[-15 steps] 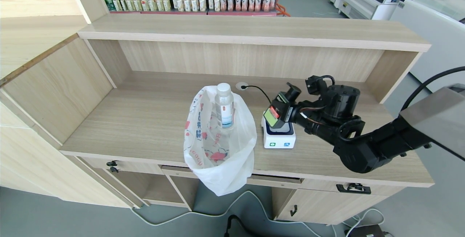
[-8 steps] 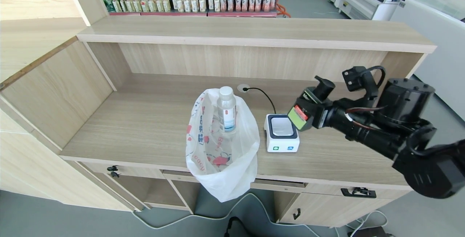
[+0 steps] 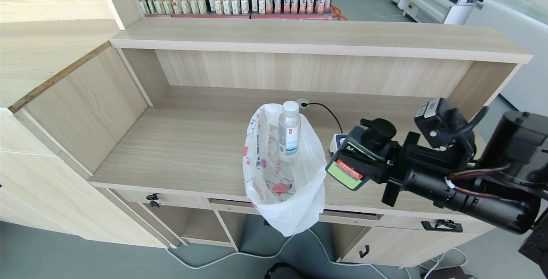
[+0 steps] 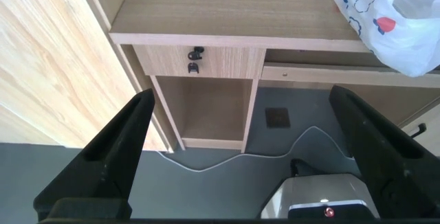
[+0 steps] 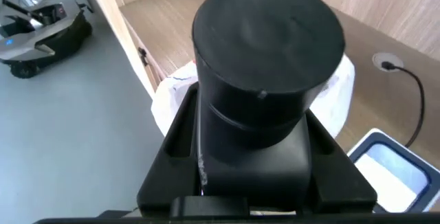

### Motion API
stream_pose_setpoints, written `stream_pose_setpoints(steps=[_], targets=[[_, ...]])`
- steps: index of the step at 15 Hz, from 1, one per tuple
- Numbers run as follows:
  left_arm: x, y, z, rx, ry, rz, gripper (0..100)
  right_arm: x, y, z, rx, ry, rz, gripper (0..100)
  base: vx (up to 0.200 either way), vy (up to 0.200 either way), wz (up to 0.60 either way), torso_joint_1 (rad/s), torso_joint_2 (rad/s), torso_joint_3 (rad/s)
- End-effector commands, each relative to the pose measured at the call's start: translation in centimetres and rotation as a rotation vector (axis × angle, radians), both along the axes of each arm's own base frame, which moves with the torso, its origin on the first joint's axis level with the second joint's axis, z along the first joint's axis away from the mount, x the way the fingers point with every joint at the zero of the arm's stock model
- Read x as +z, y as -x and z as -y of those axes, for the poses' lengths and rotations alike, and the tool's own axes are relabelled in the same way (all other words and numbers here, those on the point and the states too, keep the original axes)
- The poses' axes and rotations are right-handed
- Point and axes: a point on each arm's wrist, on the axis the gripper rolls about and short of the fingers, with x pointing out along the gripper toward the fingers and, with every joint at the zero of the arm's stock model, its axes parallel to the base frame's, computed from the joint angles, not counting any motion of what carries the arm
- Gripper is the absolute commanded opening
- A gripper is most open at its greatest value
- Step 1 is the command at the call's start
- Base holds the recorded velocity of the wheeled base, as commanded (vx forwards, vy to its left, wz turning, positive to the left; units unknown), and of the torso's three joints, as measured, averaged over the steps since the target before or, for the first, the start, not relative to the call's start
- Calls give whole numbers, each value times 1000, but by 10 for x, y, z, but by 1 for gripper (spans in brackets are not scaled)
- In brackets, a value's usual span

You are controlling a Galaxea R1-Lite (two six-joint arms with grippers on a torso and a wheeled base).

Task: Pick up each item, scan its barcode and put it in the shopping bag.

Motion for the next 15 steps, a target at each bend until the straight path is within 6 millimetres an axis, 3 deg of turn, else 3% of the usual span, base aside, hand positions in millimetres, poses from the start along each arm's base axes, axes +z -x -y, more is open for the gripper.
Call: stream_pose_setpoints(steps=[1,9,15], targets=[[0,0,0,-1,1,0,100,-6,-29,-19,26,-1,-14,0,0,0,0,0,0,0],[0,0,0,-1,1,0,100,-37,-62,-39,80,-25,-65,0,0,0,0,0,0,0],[0,0,0,-1,1,0,100,-78,-80,-24,11,20,-59,0,0,0,0,0,0,0]])
